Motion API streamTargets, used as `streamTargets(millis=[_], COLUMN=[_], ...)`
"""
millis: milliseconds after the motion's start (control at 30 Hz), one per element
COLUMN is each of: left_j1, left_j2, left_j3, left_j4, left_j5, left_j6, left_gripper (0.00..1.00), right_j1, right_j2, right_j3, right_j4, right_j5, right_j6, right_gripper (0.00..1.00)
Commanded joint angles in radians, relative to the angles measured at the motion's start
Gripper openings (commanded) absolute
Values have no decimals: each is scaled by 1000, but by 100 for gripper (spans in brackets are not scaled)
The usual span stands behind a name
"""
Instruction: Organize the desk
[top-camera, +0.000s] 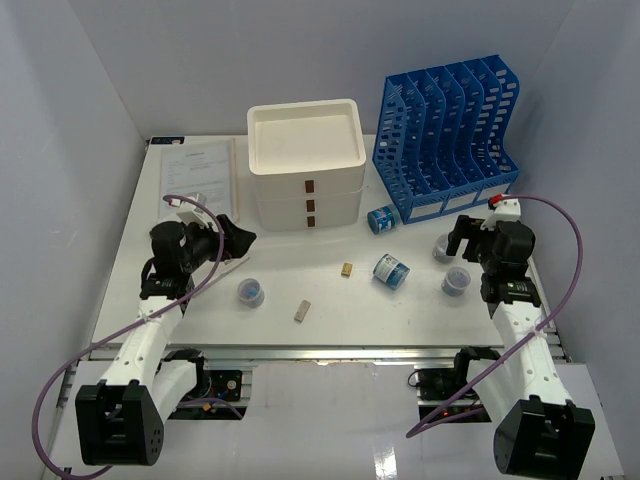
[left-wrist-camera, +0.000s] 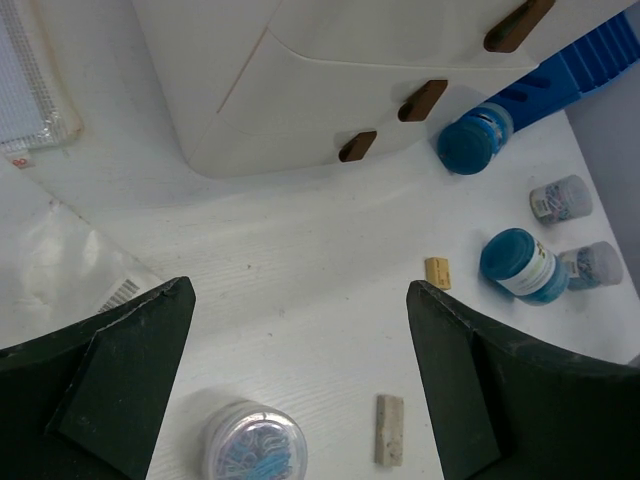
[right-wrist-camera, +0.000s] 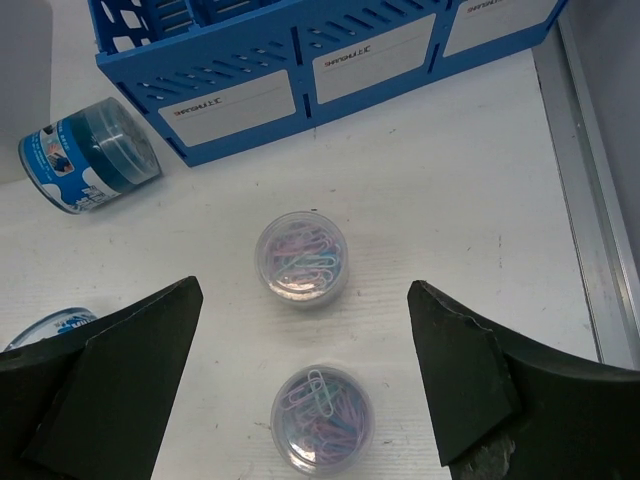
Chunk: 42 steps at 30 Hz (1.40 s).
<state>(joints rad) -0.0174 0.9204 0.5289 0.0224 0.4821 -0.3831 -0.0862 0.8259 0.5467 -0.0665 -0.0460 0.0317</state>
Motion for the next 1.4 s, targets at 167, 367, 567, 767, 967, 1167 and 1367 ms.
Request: streamTargets(millis=[167, 367, 567, 767, 967, 1167, 1367], left_j1=[-30, -198, -313, -399, -501, -577, -599], left_j2=[-42, 112, 274, 436, 558, 628, 691], left_j3=[13, 122, 309, 470, 615, 731, 824], left_j4=[122, 145, 76, 40, 3, -125, -215], left_j5=[170, 41, -217, -340, -525, -742, -862], left_j6=[-356, -392, -286, -223, -177, -168, -171], left_gripper=[98, 90, 86, 77, 73, 72, 72], right_j1=[4, 10, -7, -40, -70, -80, -82], right_j2=[-40, 78, 138, 136, 150, 160, 160], right_j3=[58, 147, 158, 114, 95, 96, 93], right_j4=[-146, -316, -275, -268, -268, -268, -269], right_j5=[-610, -885, -989, -1071, -1118, -1138, -1153], right_j6=[-440, -586, -533, -573, -584, -587, -585], right_gripper=[90, 90, 90, 91, 91, 91, 91])
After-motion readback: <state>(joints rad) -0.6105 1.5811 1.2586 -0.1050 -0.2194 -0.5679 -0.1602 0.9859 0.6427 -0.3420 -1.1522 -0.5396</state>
